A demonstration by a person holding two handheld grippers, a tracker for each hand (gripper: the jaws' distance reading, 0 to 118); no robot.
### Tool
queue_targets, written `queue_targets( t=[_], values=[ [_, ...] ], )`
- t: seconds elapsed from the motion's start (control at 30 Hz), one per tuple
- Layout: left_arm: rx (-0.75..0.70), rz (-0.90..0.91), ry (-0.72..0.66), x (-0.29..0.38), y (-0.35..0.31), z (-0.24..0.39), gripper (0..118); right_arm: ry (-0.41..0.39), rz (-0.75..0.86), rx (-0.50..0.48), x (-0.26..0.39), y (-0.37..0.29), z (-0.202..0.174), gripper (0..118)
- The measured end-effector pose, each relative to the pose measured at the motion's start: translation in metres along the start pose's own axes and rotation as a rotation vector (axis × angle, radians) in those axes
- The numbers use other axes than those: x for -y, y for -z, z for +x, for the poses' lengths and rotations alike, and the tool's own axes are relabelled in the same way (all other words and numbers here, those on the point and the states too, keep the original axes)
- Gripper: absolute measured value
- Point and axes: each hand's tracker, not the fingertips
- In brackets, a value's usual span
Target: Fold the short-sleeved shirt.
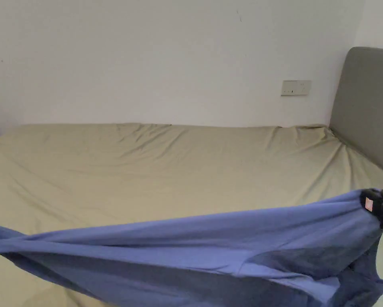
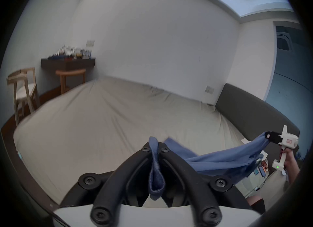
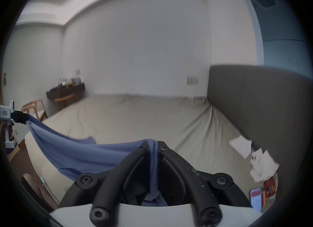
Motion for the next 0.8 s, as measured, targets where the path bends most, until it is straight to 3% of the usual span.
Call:
queue_targets(
  t=[0.2,0.5,0.7,0.8],
  values=[
    [0.019,0.061,0.018,-0.092,0.015,0.011,3,-0.077,0.052,0.019,-0.09,0.007,-0.006,10],
    [-0.058,0.108,0.132,-0.211,0.109,0.038,3,-0.093,0.08,0.082,-0.208,0.114,-0.003,10],
    [-0.148,0.182,0.125,-0.291,0.174,0.04,3,-0.112,0.188,0.115,-0.28,0.182,-0.004,10],
    [-0.147,0.221,0.048,-0.318,0.197,0.034,3,-0.088,0.232,0.125,-0.301,0.214,-0.002,10]
  ],
)
